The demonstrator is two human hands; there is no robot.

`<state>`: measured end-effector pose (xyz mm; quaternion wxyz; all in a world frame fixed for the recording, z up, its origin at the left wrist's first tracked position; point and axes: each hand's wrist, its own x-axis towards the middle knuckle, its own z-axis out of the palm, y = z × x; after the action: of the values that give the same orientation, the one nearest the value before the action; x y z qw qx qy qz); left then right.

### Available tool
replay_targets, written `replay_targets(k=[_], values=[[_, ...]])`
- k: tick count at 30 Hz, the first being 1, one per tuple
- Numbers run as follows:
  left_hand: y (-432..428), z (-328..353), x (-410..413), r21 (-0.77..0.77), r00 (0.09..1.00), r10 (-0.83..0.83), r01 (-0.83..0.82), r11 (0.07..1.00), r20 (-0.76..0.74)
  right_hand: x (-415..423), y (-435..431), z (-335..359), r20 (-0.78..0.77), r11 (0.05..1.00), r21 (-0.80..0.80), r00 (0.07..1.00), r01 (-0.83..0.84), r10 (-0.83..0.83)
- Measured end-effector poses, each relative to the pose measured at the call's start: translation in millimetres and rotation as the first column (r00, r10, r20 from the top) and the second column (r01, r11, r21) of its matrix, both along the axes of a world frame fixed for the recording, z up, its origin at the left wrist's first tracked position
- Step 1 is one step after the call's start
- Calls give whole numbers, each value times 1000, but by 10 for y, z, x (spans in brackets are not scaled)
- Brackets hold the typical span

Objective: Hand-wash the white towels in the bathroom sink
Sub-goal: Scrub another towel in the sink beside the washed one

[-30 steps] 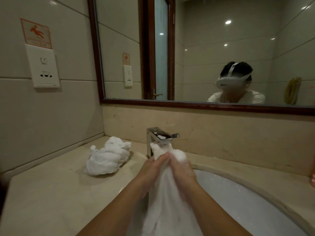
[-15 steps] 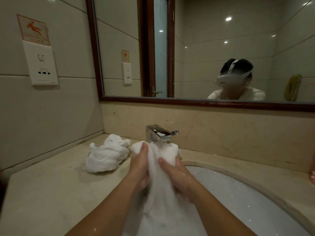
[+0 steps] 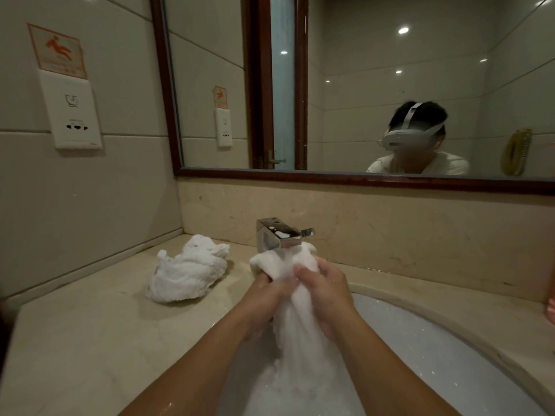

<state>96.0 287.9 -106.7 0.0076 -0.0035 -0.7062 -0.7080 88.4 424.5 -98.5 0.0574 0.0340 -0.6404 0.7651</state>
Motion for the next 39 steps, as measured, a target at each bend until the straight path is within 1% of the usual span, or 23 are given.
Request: replay_targets(k=[2, 4, 5, 7, 8, 10, 11, 13, 15, 17, 20, 22, 24, 25, 27, 28, 29, 31, 33, 34, 36, 38, 39], values=[[16, 31, -17, 46, 995, 90, -91, 995, 37, 40, 17, -5, -50, 988, 151, 998, 42, -34], [28, 65, -47, 33, 981, 186, -188, 982, 61, 40, 16, -50, -29, 962, 273, 999, -10, 19], [8, 67, -77, 99, 978, 195, -202, 974, 74, 47, 3, -58, 8, 962, 265, 997, -70, 70], [-23, 105, -80, 301, 978, 187, -207, 931, 96, 10, -15, -126, 107, 969, 195, 985, -154, 135], [-49, 109, -87, 354, 980, 170, -194, 915, 99, -2, -20, -161, 165, 969, 175, 976, -172, 143], [-93, 79, -132, 382, 981, 167, -192, 904, 98, -36, -44, -232, 258, 966, 157, 953, -204, 159], [-88, 100, -114, 346, 970, 228, -244, 906, 87, -60, -73, -254, 274, 974, 106, 948, -199, 164], [-59, 149, -35, 260, 959, 281, -280, 924, 34, -65, -135, -238, 216, 989, -3, 965, -150, 147], [-60, 127, -4, 125, 968, 251, -247, 961, -18, -81, -163, -173, 156, 993, -108, 985, -54, 70], [-50, 116, 45, 18, 982, 170, -170, 985, -78, -91, -143, -103, 178, 980, -201, 983, -7, 43], [-87, 42, 25, -75, 996, 75, -79, 994, -48, -66, -98, 28, 235, 922, -387, 968, 9, 89], [-84, -5, 22, -105, 998, 30, -36, 994, -54, -37, -82, 112, 244, 898, -441, 963, 8, 111], [-68, -51, -3, -98, 998, 11, -18, 995, -65, -30, -85, 121, 203, 926, -376, 974, -18, 101], [-48, -41, -10, -81, 998, 33, -38, 996, -59, -20, -83, 110, 167, 955, -296, 983, -21, 74], [-21, 6, -63, -16, 990, 122, -123, 992, -64, -36, -63, 21, 53, 998, -53, 998, -15, 18], [-17, 33, -99, 3, 983, 176, -176, 984, -50, -15, -49, -12, 12, 997, 71, 1000, -27, 26], [-21, 71, -119, 6, 971, 237, -237, 971, -31, -7, -41, -48, 30, 987, 146, 997, -73, 69], [-39, 103, -132, 26, 937, 347, -348, 937, 37, -17, -63, -111, 198, 969, 117, 961, -218, 193], [-56, 109, -114, 103, 929, 365, -369, 924, 58, -24, -113, -181, 263, 963, 77, 937, -260, 232], [-60, 99, -113, 138, 939, 339, -344, 929, 57, -48, -139, -217, 276, 966, 27, 930, -259, 242], [-57, 79, -112, 179, 956, 293, -293, 939, 26, -43, -171, -193, 255, 977, -40, 943, -210, 214], [-31, 98, -30, 109, 966, 259, -256, 961, -15, -99, -207, -122, 204, 994, -10, 973, -106, 106], [-18, 86, -11, 74, 974, 225, -223, 972, -31, -120, -234, -71, 224, 999, 17, 974, -42, 37]])
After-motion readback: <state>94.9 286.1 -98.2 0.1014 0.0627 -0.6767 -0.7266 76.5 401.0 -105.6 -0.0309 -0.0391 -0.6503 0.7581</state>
